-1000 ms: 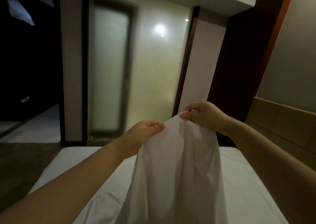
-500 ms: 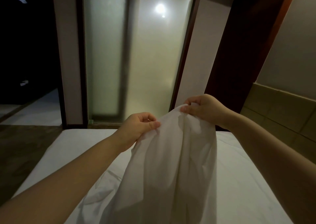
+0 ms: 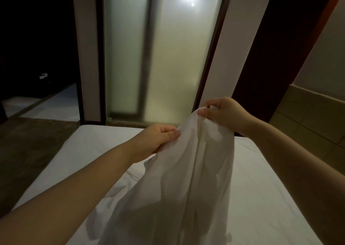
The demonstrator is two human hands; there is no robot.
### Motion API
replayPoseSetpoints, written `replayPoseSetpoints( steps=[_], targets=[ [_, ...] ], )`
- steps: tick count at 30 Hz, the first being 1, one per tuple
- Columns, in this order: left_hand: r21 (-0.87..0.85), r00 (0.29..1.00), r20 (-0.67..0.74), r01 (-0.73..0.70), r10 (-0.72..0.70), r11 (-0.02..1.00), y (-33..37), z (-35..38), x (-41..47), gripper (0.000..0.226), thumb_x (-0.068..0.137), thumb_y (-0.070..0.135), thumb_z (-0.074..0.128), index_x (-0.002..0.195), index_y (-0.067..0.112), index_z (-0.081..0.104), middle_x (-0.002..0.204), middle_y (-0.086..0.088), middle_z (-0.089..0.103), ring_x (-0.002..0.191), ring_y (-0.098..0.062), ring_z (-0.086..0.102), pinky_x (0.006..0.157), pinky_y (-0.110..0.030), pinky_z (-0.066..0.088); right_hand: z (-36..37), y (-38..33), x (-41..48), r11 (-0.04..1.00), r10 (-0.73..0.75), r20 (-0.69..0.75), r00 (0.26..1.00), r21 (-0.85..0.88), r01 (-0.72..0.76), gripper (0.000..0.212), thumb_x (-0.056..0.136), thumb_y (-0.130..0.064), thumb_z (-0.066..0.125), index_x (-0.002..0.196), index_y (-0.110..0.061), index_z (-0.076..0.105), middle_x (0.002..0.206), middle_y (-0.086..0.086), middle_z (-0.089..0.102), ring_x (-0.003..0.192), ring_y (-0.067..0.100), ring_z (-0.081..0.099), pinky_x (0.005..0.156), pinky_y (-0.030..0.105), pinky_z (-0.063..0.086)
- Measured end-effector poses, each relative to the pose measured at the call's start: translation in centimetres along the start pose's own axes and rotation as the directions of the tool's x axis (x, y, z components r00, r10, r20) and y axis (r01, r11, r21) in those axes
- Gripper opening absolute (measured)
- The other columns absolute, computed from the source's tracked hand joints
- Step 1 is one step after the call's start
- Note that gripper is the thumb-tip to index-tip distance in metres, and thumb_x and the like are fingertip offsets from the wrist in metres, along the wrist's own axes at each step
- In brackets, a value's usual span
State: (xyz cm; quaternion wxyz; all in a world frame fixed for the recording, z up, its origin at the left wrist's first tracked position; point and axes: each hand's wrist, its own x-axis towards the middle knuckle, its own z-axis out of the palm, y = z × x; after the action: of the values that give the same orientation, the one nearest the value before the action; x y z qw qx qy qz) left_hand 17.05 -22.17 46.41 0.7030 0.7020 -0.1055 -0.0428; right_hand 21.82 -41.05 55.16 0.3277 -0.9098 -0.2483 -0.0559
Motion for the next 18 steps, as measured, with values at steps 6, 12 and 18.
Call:
replayPoseSetpoints(
  steps=[6,12,18],
  targets=[
    [-0.04,1.0,0.003,0.026,-0.026,0.999,-0.2,0.4,-0.6,0.027,0.077,0.033,0.058,0.089,0.011,0.07,0.079,0.002,0.073,0.074,-0.012,0.069,0.064,-0.021,0.054,-0.5,-0.1,-0.7,1.0,-0.014,0.028,1.0,-0.004,0.014,0.021,0.087,-0.032,0.063,0.089,-0.013,0.071,0.091,0.015,0.068,0.081,0.024,0.064,0.075,0.033,0.055],
    [-0.022,0.998,-0.058,-0.028,0.026,0.999,0.6,-0.7,-1.1,0.015,0.084,0.018,0.059,0.08,0.01,0.071,0.073,0.003,0.072,0.07,-0.009,0.068,0.063,-0.019,0.054,-0.6,0.2,-0.9,0.998,-0.025,0.04,0.999,-0.053,0.027,0.019,0.087,-0.032,0.063,0.085,-0.015,0.071,0.085,0.008,0.068,0.076,0.016,0.063,0.073,0.028,0.055],
    [0.184,0.996,-0.026,-0.082,0.088,0.979,0.6,-1.1,-1.7,0.017,0.091,0.015,0.055,0.084,0.008,0.068,0.072,0.003,0.065,0.068,-0.006,0.062,0.068,-0.017,0.053,-0.3,0.4,-0.9,0.995,-0.063,0.042,0.997,-0.075,0.066,0.018,0.086,-0.034,0.065,0.071,-0.025,0.067,0.071,-0.005,0.064,0.062,0.002,0.057,0.056,0.011,0.046]
  ],
)
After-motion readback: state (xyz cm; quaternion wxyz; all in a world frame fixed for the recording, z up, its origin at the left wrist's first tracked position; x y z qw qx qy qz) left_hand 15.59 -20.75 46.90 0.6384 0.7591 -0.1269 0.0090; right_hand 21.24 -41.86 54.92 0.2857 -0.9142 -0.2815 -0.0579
